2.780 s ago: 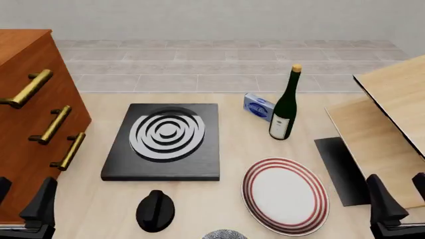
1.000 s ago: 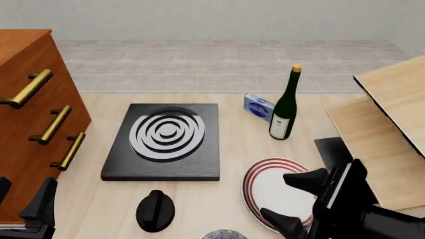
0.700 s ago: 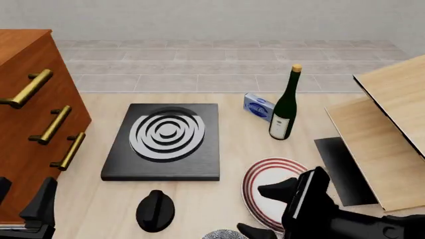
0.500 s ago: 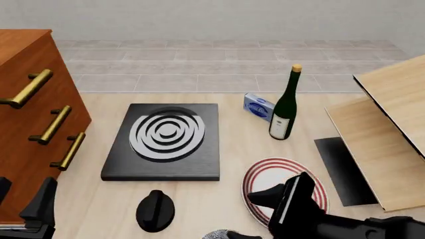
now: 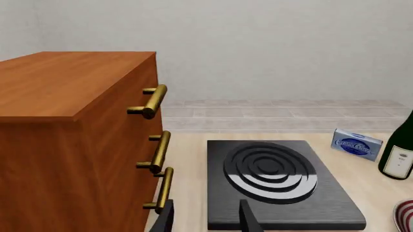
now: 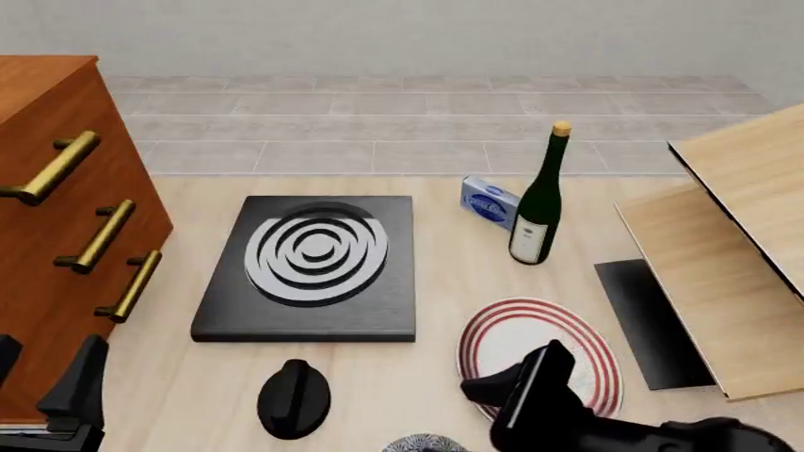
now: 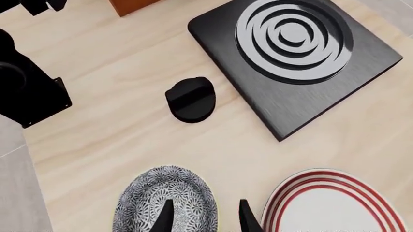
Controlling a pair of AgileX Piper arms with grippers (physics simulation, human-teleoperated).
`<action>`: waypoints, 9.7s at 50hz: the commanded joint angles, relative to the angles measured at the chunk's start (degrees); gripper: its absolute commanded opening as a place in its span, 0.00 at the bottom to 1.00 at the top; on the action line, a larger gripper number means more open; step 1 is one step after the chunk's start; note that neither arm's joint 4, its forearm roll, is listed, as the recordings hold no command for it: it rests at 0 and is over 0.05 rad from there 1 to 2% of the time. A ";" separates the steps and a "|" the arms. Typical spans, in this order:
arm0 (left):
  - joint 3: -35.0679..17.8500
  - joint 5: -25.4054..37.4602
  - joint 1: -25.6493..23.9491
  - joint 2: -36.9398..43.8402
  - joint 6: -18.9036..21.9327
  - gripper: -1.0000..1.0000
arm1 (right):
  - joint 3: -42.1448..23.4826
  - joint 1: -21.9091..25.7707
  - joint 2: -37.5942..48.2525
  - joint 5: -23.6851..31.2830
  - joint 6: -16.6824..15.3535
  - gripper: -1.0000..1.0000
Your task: Put the bowl on the stove.
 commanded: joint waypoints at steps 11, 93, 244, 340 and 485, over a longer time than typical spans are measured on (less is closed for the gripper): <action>0.00 0.00 0.00 0.00 0.00 1.00 | 2.29 1.02 6.38 -6.20 2.72 1.00; 0.00 0.00 0.00 0.00 0.00 1.00 | 7.48 1.55 25.56 -26.31 8.11 0.00; 0.00 0.00 0.00 0.00 0.00 1.00 | -39.56 -10.69 25.36 3.34 26.58 0.00; 0.00 0.00 0.00 0.00 0.00 1.00 | -79.99 -19.93 64.26 10.83 28.97 0.00; 0.00 0.00 0.00 0.00 0.00 1.00 | -80.83 -20.32 62.36 12.53 25.89 1.00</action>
